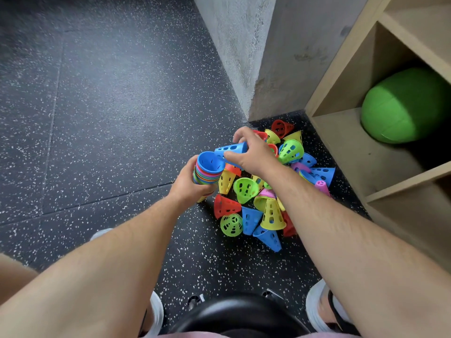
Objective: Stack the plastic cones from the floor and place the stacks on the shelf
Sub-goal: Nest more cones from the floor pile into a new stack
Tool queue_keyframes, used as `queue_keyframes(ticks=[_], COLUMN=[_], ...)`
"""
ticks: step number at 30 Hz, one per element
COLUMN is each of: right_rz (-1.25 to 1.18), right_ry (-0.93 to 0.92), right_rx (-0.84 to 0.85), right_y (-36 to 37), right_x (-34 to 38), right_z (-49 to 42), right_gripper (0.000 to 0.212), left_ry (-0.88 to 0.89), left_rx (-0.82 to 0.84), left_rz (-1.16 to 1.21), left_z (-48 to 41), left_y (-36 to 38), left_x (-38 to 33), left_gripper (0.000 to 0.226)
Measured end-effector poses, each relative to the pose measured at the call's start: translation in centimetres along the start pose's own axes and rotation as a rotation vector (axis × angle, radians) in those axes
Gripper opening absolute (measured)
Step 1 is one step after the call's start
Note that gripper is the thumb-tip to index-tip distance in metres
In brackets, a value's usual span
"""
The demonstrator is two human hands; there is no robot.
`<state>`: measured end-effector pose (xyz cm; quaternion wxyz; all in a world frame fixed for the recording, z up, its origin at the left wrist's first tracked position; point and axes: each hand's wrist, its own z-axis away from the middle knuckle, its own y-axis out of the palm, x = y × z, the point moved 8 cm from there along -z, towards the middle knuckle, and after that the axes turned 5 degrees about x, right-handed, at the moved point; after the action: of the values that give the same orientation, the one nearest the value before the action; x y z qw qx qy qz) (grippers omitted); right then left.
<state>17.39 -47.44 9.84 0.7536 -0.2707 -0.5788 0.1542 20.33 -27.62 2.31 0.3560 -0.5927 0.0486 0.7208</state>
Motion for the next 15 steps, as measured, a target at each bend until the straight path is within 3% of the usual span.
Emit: queue_keyframes(ticks=[4, 7, 12, 15], right_rz=[0.239, 0.369, 0.322, 0.289], right_ry=[-0.070, -0.126, -0.048, 0.002], right_rx=[0.058, 0.114, 0.279, 0.357], right_y=[1.5, 3.7, 7.1, 7.9], right_x=[2.3, 2.9, 1.1, -0.2], right_z=[-0.6, -0.6, 0.0, 0.7], right_gripper=[0.037, 0.063, 0.102, 0.106], left_ry=[0.035, 0.041, 0.033, -0.015], left_rx=[0.023, 0.038, 0.042, 0.026], left_rz=[0.026, 0.012, -0.007, 0.013], left_z=[-0.2, -0.4, -0.8, -1.1], left_y=[0.6, 0.9, 1.0, 1.2], left_x=[-0.5, -0.4, 0.4, 1.8], left_gripper=[0.072, 0.072, 0.070, 0.068])
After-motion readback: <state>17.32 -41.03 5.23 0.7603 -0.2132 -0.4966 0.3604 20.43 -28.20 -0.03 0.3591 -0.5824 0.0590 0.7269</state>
